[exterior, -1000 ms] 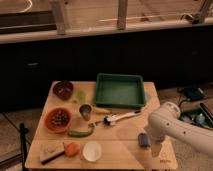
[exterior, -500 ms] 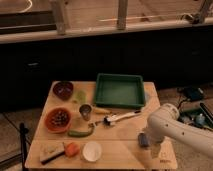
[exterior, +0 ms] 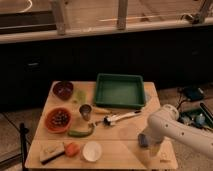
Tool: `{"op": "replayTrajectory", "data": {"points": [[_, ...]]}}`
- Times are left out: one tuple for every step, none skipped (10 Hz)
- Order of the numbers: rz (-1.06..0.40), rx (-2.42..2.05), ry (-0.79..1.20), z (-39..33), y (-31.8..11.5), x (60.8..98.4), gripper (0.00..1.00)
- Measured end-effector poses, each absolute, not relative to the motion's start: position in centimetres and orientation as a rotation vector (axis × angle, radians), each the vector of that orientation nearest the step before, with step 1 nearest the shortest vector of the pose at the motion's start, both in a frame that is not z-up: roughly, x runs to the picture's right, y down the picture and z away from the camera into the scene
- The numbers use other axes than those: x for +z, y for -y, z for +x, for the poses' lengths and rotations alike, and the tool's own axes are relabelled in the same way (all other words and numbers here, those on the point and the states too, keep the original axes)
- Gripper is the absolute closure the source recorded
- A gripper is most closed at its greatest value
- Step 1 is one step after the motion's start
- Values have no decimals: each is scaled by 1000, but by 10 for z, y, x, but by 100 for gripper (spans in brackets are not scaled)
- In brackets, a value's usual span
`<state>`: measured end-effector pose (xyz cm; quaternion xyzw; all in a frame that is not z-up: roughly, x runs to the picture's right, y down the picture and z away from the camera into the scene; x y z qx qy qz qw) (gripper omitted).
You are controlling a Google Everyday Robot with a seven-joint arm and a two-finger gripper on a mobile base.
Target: Wipe tray with sponge
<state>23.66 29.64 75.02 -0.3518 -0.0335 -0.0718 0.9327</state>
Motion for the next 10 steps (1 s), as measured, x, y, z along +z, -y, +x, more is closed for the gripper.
{"op": "replayTrajectory", "data": {"points": [[-722, -144, 71, 237, -298, 752, 29], [-723, -142, 73, 236, -299, 753, 33], [-720, -141, 80, 234, -299, 755, 33], [-722, -143, 81, 234, -299, 756, 33], [-724, -143, 83, 234, -300, 756, 33], [-729, -141, 86, 233, -302, 758, 33], [-731, -141, 88, 233, -303, 759, 34], [-734, -141, 90, 233, -304, 759, 42], [-736, -142, 92, 233, -304, 760, 44], [-737, -143, 94, 232, -305, 760, 44]]}}
